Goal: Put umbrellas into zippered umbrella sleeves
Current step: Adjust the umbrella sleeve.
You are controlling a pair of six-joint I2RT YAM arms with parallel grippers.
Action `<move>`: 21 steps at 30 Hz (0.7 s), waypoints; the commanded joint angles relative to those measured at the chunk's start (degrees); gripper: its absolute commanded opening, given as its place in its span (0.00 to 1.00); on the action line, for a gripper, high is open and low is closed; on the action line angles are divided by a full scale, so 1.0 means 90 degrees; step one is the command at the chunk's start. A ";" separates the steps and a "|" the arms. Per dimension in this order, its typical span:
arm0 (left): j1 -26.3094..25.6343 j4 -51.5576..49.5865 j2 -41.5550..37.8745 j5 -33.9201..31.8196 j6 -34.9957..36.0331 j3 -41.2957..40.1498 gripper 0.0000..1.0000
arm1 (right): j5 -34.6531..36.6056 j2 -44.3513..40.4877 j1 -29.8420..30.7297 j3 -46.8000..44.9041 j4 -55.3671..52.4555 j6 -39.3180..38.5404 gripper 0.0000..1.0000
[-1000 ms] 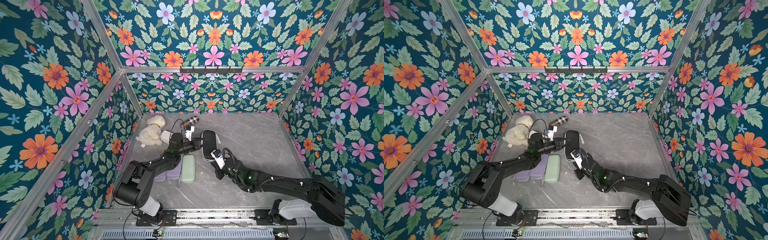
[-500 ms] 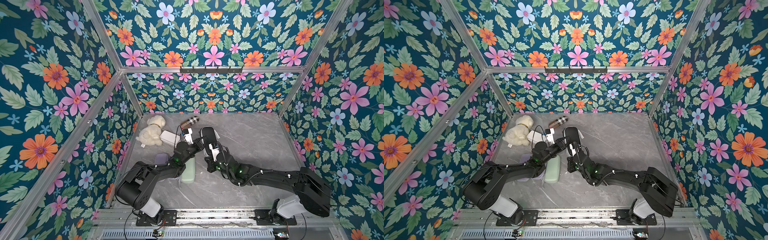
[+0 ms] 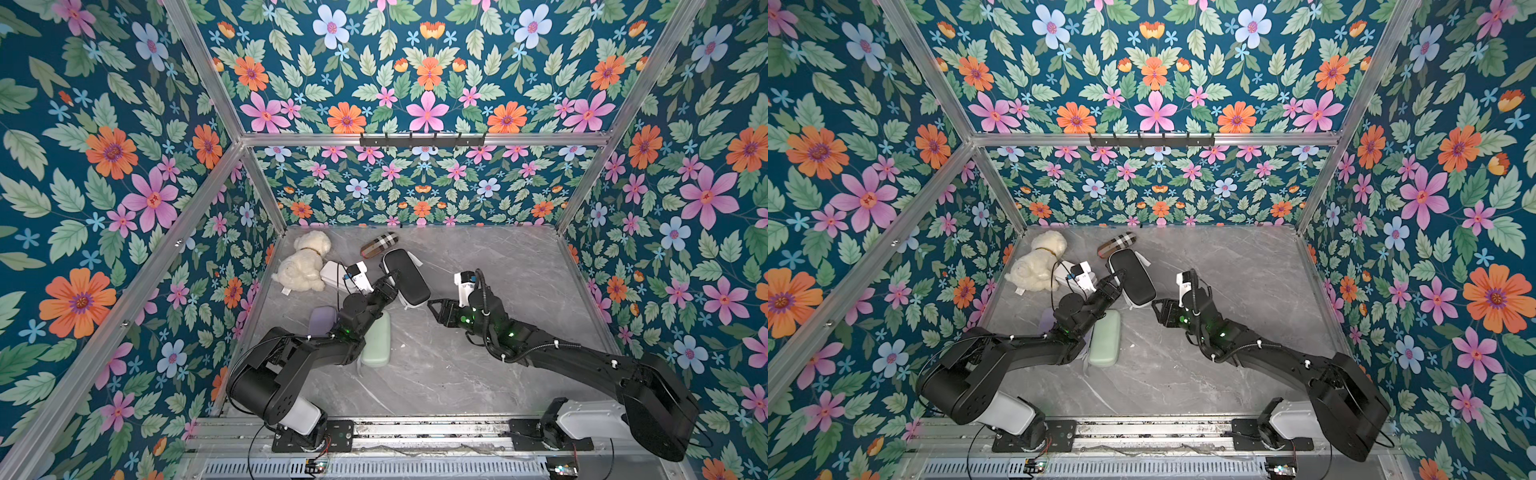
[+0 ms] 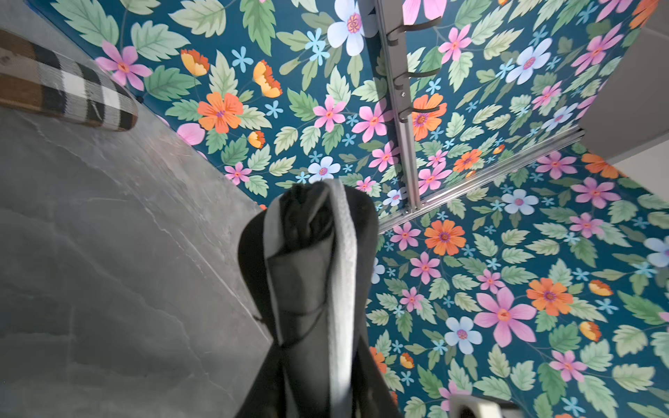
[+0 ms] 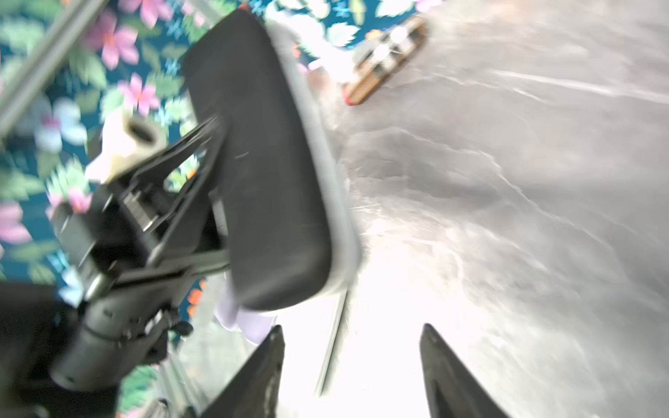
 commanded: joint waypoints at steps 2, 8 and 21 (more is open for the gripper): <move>-0.0145 0.1091 0.0052 -0.0350 -0.0265 0.0044 0.03 | -0.0770 -0.0030 -0.0196 -0.0228 0.1052 0.1433 0.67; -0.0379 0.1324 0.0188 -0.0587 -0.0453 0.0063 0.05 | -0.0925 0.0407 -0.0204 -0.0234 0.2606 0.2270 0.72; -0.0860 0.1380 0.0430 -0.0534 -0.0400 0.0246 0.37 | -0.0393 0.1005 -0.0162 0.0088 0.4129 0.2709 0.66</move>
